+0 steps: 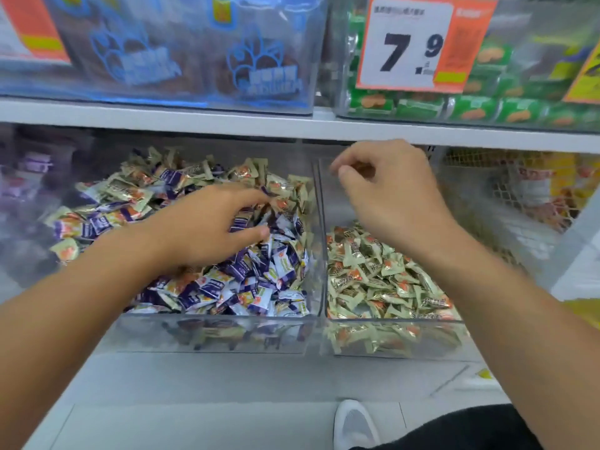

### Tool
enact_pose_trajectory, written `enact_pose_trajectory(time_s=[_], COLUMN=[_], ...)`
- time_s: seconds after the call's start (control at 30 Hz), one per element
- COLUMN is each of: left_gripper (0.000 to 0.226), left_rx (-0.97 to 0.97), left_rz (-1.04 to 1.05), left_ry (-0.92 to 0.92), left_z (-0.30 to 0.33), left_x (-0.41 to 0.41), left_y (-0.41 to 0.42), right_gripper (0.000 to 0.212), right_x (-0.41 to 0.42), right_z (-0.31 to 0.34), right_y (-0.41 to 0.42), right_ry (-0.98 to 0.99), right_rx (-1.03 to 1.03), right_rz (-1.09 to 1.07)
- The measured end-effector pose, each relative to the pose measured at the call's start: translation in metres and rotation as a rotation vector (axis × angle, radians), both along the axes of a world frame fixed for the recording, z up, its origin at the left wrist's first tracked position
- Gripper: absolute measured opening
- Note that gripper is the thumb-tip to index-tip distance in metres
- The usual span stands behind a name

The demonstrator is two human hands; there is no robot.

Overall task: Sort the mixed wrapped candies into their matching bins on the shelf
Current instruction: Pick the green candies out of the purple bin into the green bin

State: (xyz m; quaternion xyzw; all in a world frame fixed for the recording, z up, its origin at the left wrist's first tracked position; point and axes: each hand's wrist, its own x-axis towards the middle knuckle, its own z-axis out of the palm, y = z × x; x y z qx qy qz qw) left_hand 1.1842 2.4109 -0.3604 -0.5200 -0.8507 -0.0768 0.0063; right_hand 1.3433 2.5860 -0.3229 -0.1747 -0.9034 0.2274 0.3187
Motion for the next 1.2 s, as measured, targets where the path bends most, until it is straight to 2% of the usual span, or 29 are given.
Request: enact_pose_trajectory(time_s=[0.07, 0.1, 0.17, 0.2, 0.27, 0.37, 0.43, 0.5, 0.53, 0.6, 0.73, 0.8, 0.97, 1.13, 1.2], left_gripper=[0.082, 0.089, 0.095, 0.092, 0.079, 0.033, 0.027, 0.030, 0.033, 0.045, 0.067, 0.078, 0.087, 0.079, 0.076], left_rx=[-0.087, -0.102, -0.095, -0.095, -0.070, 0.059, 0.118, 0.104, 0.080, 0.046, 0.011, 0.016, 0.046, 0.040, 0.050], left_rz=[0.098, 0.108, 0.099, 0.099, 0.078, 0.094, 0.119, 0.116, 0.116, 0.144, 0.220, 0.246, 0.206, 0.169, 0.175], left_ry=[0.011, -0.001, -0.032, -0.042, -0.046, -0.053, -0.036, -0.015, -0.007, 0.020, 0.151, 0.168, 0.176, 0.157, 0.118], left_z=[-0.008, -0.012, -0.018, -0.021, -0.025, -0.033, -0.036, -0.037, -0.037, -0.037, -0.040, -0.041, -0.045, -0.046, -0.047], left_x=[-0.019, -0.028, -0.038, -0.040, -0.042, -0.046, -0.049, -0.050, -0.050, -0.051, -0.054, -0.057, -0.059, -0.059, -0.057], left_y=[-0.027, -0.037, -0.053, -0.058, -0.065, -0.072, -0.074, -0.074, -0.074, -0.074, -0.077, -0.082, -0.087, -0.081, -0.077], right_gripper=[0.025, 0.027, 0.033, 0.038, 0.046, 0.039, 0.023, 0.013, 0.017, 0.026, 0.059, 0.064, 0.080, 0.068, 0.074], right_x=[-0.010, -0.016, -0.028, -0.034, -0.050, -0.079, -0.100, -0.120, -0.130, -0.149, -0.164, -0.167, -0.168, -0.166, -0.169], right_z=[0.000, -0.005, -0.021, -0.029, -0.045, -0.053, -0.048, -0.038, -0.034, -0.028, -0.014, -0.009, -0.013, -0.023, -0.021], right_y=[-0.043, -0.061, -0.093, -0.105, -0.117, -0.108, -0.090, -0.072, -0.064, -0.053, -0.044, -0.040, -0.021, -0.036, -0.037], right_ry=[0.066, -0.005, -0.293, -0.416, -0.527, -0.478, -0.482, -0.603, -0.662, -0.677, -0.684, -0.746, -0.678, -0.798, -0.859], right_rx=[0.088, 0.112, 0.213, 0.324, 0.471, 0.339, 0.243, 0.184, 0.154, 0.033, -0.199, -0.293, -0.583, -0.395, -0.443], right_rz=[0.191, 0.303, 0.491, 0.557, 0.602, 0.423, 0.222, 0.099, 0.072, 0.044, 0.021, 0.075, 0.059, 0.170, 0.191])
